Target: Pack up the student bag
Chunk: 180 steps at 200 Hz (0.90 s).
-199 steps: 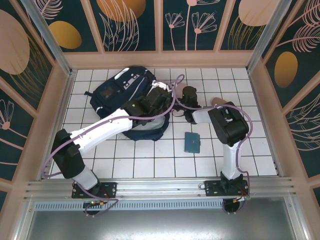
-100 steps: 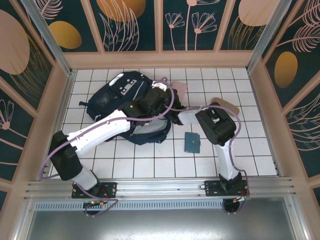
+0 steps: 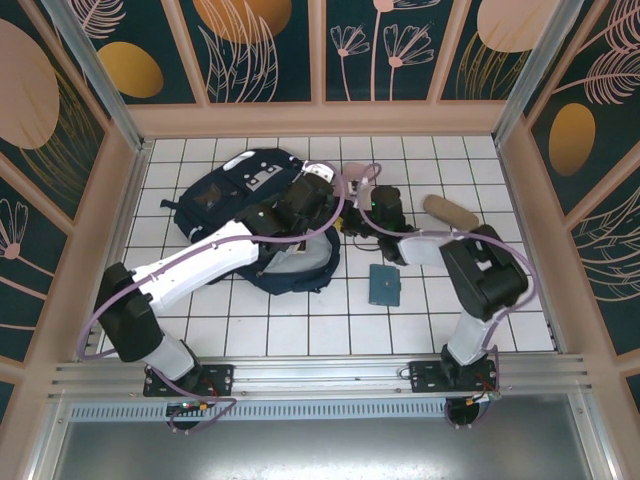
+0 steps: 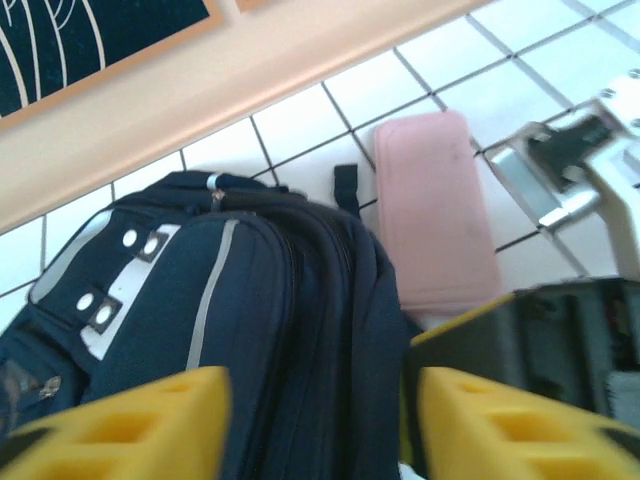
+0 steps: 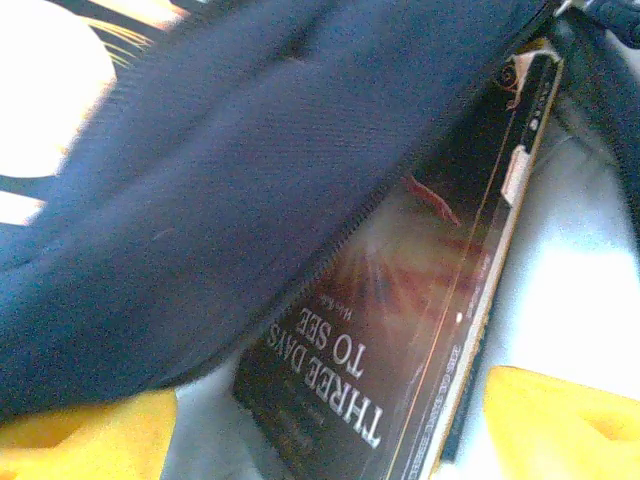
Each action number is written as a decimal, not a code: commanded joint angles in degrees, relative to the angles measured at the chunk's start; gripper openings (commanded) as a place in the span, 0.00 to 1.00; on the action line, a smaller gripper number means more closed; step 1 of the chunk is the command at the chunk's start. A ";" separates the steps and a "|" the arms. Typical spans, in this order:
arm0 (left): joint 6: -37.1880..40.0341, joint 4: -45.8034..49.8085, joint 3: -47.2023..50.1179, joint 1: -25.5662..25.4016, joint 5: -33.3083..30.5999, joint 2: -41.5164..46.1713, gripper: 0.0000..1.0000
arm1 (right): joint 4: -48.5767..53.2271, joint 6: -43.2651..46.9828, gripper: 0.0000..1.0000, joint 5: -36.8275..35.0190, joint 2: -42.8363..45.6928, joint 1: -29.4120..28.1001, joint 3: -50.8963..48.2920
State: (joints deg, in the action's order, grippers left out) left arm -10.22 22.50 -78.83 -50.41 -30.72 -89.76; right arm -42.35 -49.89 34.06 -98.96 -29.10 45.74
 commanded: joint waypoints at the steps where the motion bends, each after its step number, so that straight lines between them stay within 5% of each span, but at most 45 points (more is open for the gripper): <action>1: -4.45 -3.22 2.24 0.18 0.46 4.46 0.61 | 2.75 5.15 0.82 -2.84 5.66 1.37 -3.65; 16: -9.27 -1.51 4.30 0.94 -1.08 6.41 0.72 | 5.09 7.16 0.85 -4.38 8.17 1.99 -4.64; 103: -42.36 7.46 29.51 11.62 0.33 20.56 0.71 | 8.52 10.91 0.83 -4.17 9.63 1.33 -4.80; 131: -49.60 5.63 38.31 16.54 4.50 22.56 0.66 | 12.05 15.50 0.77 -7.90 12.61 -1.70 -5.60; 180: -55.43 2.81 46.99 16.80 7.21 31.43 0.55 | 20.89 22.91 0.69 -17.58 20.78 -9.39 -7.63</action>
State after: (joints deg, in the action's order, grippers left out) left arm -60.14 23.94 -34.96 -33.95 -25.67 -61.49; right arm -26.46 -32.69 22.37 -82.08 -35.46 39.24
